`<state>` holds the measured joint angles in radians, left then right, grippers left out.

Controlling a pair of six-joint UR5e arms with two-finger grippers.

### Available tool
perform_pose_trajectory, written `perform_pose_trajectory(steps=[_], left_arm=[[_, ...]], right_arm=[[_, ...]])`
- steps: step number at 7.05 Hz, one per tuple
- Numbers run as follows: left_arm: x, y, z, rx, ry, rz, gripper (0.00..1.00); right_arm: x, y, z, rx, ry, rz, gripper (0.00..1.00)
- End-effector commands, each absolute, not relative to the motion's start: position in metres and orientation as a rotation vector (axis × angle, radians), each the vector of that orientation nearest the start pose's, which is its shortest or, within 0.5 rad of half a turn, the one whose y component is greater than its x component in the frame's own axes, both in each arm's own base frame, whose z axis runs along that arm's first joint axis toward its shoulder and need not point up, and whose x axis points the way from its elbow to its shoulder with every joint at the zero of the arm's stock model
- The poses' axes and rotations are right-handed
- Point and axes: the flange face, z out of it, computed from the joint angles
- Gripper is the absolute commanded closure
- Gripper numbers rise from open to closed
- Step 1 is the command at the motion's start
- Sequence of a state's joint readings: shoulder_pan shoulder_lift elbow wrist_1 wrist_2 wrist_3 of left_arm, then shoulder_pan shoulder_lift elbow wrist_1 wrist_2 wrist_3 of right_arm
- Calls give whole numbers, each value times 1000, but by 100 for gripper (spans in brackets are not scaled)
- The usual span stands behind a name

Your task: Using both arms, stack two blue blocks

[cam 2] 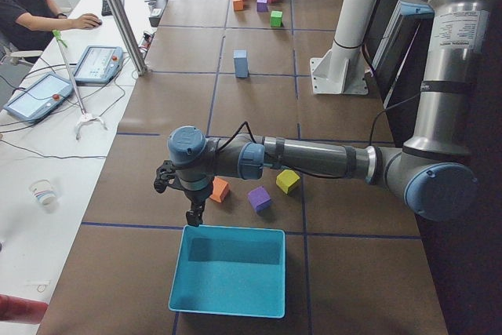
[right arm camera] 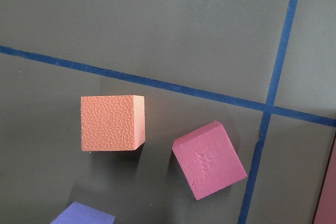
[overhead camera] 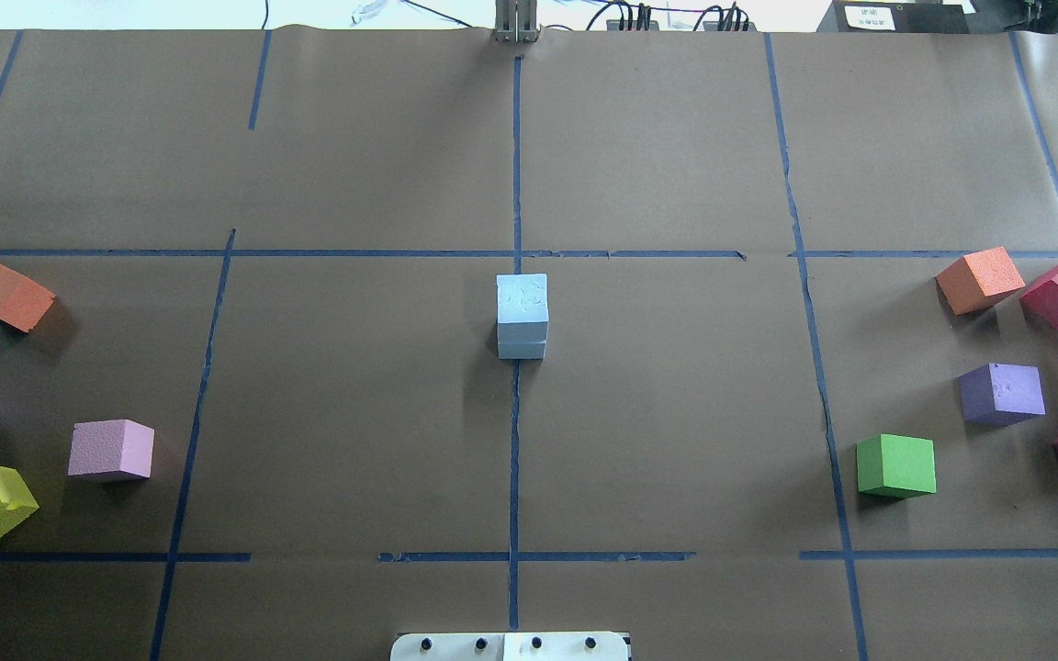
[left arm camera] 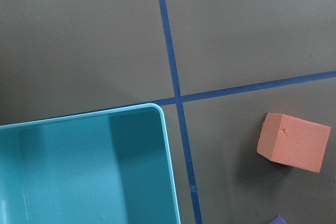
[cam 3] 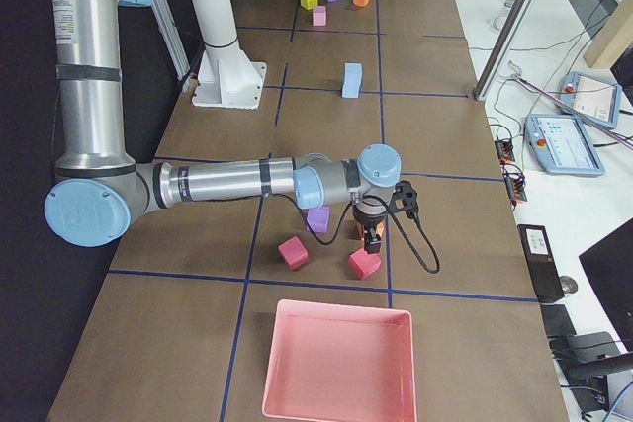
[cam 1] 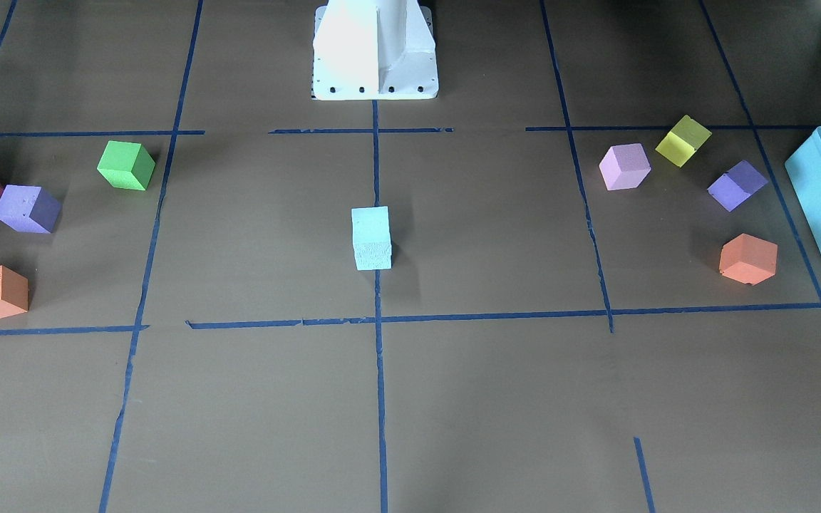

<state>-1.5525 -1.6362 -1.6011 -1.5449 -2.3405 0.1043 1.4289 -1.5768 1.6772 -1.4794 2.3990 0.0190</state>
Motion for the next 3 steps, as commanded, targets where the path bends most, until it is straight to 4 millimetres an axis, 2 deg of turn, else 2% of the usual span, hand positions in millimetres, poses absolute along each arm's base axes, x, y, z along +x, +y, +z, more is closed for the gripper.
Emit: perform_pose_trajectory(steps=[1, 2, 3], left_arm=[[-54, -525, 612, 101, 765, 144, 0], [-53, -526, 609, 105, 767, 147, 0], [-44, -525, 601, 106, 766, 167, 0]], right_arm=[[7, -492, 603, 125, -865, -192, 0], [11, -492, 603, 129, -866, -186, 0], [13, -492, 602, 132, -866, -182, 0]])
